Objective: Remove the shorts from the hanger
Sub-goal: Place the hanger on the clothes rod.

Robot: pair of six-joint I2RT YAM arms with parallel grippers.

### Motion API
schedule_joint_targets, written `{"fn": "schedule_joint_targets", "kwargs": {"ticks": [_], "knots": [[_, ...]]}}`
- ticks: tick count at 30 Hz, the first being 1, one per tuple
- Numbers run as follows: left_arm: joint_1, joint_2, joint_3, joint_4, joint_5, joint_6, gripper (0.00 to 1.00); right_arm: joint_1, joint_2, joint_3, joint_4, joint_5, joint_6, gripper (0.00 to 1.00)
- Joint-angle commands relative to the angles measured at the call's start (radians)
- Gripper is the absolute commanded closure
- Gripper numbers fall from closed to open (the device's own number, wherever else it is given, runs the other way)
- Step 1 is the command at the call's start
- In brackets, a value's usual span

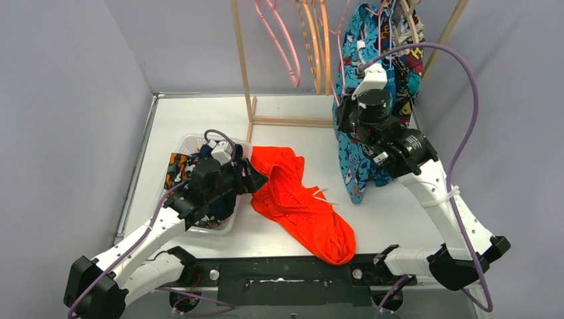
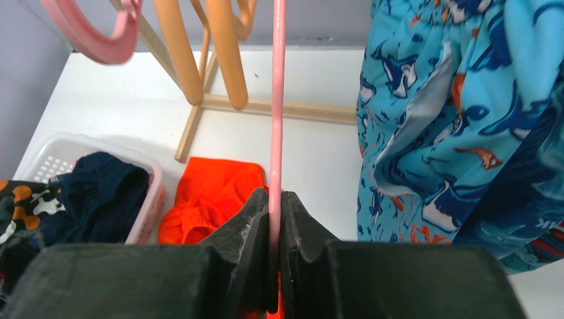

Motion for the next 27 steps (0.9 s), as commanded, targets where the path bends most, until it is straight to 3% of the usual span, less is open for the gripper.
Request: {"fn": "schedule_joint_targets", "kwargs": {"ticks": [1, 15, 27], "knots": [[0.006, 0.012, 0.039, 0.042, 0.026, 0.019, 0.14, -0.015, 0.03, 0.105, 0.064, 0.043, -0.038, 1.0], [0.009, 0.036, 0.042, 0.033, 0.038, 0.018, 0.14, -0.093, 0.169, 0.283, 0.057, -0.025, -0.076, 1.0], [0.01, 0.035, 0.042, 0.048, 0.03, 0.016, 0.14, -0.094, 0.152, 0.274, 0.084, -0.003, -0.087, 1.0]]}}
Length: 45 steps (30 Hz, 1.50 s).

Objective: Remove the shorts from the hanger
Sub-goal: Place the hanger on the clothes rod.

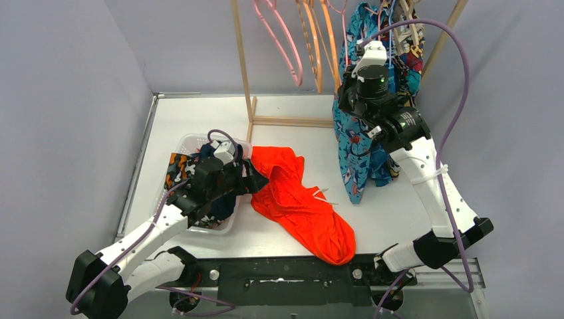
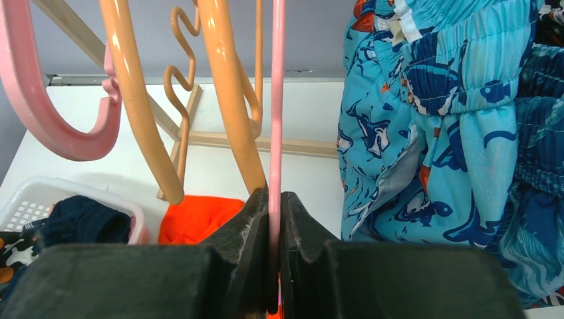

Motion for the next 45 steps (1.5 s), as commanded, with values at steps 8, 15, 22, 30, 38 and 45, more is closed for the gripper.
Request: {"fn": "schedule_joint_targets", "kwargs": {"ticks": [8, 15, 22, 30, 38, 45], "knots": [[0.009, 0.014, 0.061, 0.053, 0.017, 0.005, 0.14, -0.003, -0.095, -0.059, 0.142, 0.047, -0.015, 1.0], [0.007, 0.041, 0.076, 0.037, 0.033, 0.016, 0.14, -0.021, 0.002, 0.075, 0.047, 0.01, -0.027, 1.0], [0.01, 0.015, 0.062, 0.032, 0.027, 0.004, 0.14, -0.057, 0.069, 0.136, -0.007, -0.046, 0.0, 1.0], [0.011, 0.017, 0.064, 0.022, 0.038, 0.011, 0.14, -0.074, 0.067, 0.115, -0.046, -0.103, 0.011, 0.87], [0.009, 0.03, 0.072, 0.01, 0.078, 0.02, 0.14, -0.079, -0.106, -0.099, 0.075, -0.109, 0.03, 0.49], [0.006, 0.026, 0.05, 0.007, 0.107, 0.012, 0.14, -0.08, -0.374, -0.474, 0.244, -0.13, 0.119, 0.39]]}}
